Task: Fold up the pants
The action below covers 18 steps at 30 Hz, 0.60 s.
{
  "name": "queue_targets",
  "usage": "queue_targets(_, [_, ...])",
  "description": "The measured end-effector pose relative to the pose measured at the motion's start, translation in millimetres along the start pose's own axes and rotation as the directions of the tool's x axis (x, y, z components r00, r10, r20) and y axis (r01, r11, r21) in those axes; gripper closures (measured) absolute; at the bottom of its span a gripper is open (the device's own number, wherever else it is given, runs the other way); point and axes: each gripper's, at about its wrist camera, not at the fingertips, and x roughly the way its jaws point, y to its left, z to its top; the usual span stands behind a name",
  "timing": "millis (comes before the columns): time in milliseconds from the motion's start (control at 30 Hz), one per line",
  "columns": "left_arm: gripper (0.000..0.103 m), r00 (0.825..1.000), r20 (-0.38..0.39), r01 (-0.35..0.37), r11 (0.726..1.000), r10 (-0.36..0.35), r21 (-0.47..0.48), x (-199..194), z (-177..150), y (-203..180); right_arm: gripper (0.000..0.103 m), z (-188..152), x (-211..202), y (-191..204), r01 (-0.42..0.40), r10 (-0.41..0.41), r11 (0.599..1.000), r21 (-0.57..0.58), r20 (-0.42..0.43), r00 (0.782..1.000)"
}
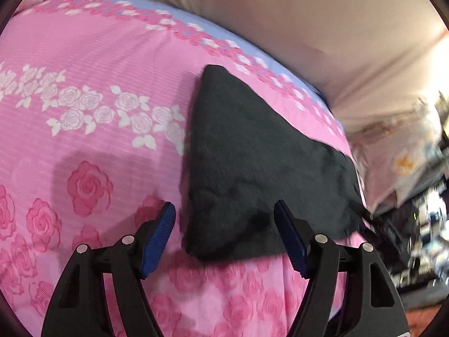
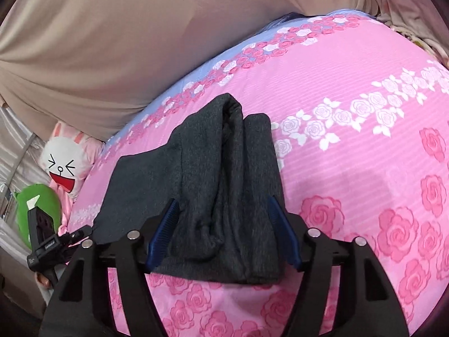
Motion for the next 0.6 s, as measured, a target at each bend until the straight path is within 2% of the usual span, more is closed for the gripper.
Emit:
queue_targets(100, [0.035,0.997,0.029,-0.077,0.992,0.074,0.104,-12.8,-14.8,-6.1,0.040,-6.2,-16.8,9.6,0.007,-0.005,1.000,-0.030,0.066,0.998])
queue_targets(167, [0.035,0.990,0.049,-0.138,0.979,0.132,0.150,-18.8,-20.0,-6.6,0.040,-11.1,-27.8,31.0,0.022,-0.009,0.993,-0.115,0.107,0.994])
queue_targets(233, [0.035,0.978,0.089,-0.206,0.955,0.190,0.215,-23.5,-19.2,-8.7,0.040,-14.7,-30.7,53.8,0.034,-0.010,0.980,-0.198,0.123,0.992])
queue_targets(267, [0.038,0.973,0.101,-0.224,0.943,0.205,0.246,-24.1,-17.6,-10.2,0.040,-17.2,-29.7,62.9,0.027,-0.003,0.974,-0.225,0.111,0.994])
queue_targets(300, [0.048,0.973,0.105,-0.226,0.927,0.204,0.300,-22.2,-15.8,-13.9,0.040,-18.8,-27.5,68.4,0.019,0.004,0.972,-0.233,0.099,0.995])
queue_targets(367, [0.060,0.976,0.081,-0.215,0.890,0.200,0.401,-14.8,-17.0,-21.1,0.040,-23.0,-21.0,76.1,0.001,0.018,0.972,-0.235,0.079,0.997])
queue_targets(400, [0.069,0.974,0.058,-0.220,0.854,0.219,0.472,-7.6,-21.1,-26.7,0.040,-24.7,-18.1,77.7,0.006,0.012,0.972,-0.235,0.074,0.997])
queue_targets(467, [0.078,0.968,0.050,-0.231,0.794,0.247,0.563,0.7,-28.2,-34.6,0.040,-28.5,-13.7,78.8,0.020,-0.004,0.973,-0.231,0.068,0.998])
queue_targets(500, [0.078,0.963,0.066,-0.247,0.764,0.260,0.596,2.9,-30.7,-37.0,0.040,-29.2,-12.0,78.5,0.018,-0.004,0.974,-0.227,0.061,0.998])
queue_targets(533, [0.079,0.962,0.071,-0.253,0.753,0.265,0.608,3.9,-30.5,-36.8,0.040,-30.2,-10.0,77.9,0.019,-0.007,0.976,-0.218,0.056,0.998])
queue_targets(600, [0.085,0.963,0.078,-0.249,0.748,0.257,0.616,2.7,-27.8,-35.7,0.039,-31.9,-8.5,76.7,0.019,-0.009,0.978,-0.209,0.049,0.999])
